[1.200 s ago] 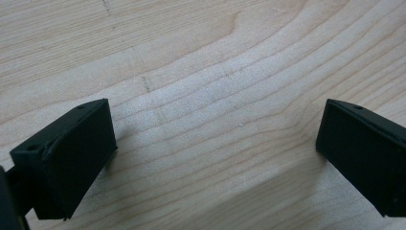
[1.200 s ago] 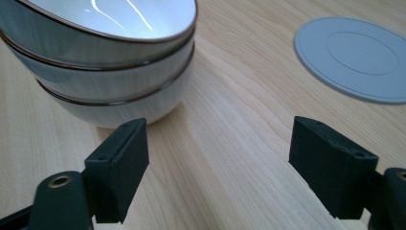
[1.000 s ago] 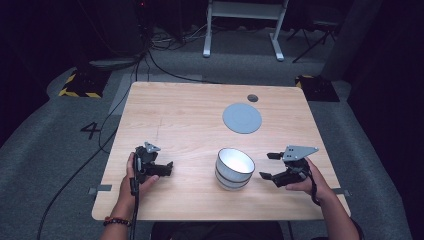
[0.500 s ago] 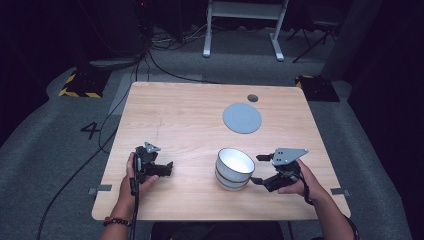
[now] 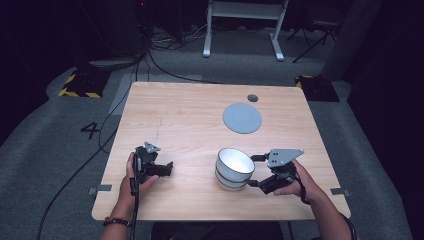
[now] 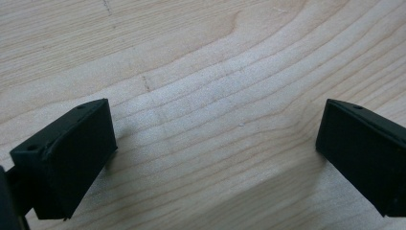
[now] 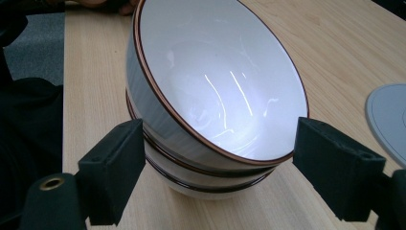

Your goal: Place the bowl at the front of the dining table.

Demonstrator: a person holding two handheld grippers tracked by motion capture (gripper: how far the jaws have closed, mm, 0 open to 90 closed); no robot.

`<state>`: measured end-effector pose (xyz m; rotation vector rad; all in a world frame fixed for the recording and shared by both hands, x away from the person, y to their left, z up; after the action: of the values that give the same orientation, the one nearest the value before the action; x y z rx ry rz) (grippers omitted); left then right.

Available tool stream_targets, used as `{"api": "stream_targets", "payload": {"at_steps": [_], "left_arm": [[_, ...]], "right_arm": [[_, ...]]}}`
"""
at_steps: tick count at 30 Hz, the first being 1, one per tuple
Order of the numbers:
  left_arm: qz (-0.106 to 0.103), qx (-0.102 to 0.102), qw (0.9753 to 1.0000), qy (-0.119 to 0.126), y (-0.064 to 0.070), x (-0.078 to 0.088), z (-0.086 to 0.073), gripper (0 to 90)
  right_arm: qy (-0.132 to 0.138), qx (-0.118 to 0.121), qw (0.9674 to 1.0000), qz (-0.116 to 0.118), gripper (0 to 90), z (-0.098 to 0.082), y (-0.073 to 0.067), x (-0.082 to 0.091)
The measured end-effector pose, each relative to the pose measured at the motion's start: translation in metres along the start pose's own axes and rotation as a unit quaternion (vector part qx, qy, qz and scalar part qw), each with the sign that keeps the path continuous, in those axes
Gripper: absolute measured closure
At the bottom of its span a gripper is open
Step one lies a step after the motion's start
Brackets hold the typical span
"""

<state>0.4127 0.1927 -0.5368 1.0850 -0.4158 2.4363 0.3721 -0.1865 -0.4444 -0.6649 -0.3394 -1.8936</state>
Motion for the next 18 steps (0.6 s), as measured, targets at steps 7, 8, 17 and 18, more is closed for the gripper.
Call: {"api": "stream_targets", "payload": {"at_steps": [7,8,17,18], "left_arm": [[0.0,0.0,1.0,0.0,0.0,0.0,0.0,0.0],[0.0,0.0,1.0,0.0,0.0,0.0,0.0,0.0],[0.0,0.0,1.0,0.0,0.0,0.0,0.0,0.1],[0.0,0.0,1.0,0.0,0.0,0.0,0.0,0.0]], "right_arm": [[0.003,0.005,1.0,0.003,20.2,0.005,-0.003,0.0],[0.007,0.003,0.9999,0.01,20.3,0.006,-0.005,0.0],[-0.003,0.01,0.9992,0.039,21.8,0.014,-0.012,-0.011],[-0.004,0.012,0.9992,0.039,22.0,0.014,-0.013,-0.013]]}}
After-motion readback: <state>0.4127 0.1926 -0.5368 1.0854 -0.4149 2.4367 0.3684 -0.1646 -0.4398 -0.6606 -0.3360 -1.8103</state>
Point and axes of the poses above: each handheld gripper's, and its own axes: x roughly backward along the jaws, z roughly out of its top, y roughly to its right, the point moved 4 cm from there along -x, roughly forward along the jaws, and after that the axes turned 10 degrees about -x, right-handed, at the moved point
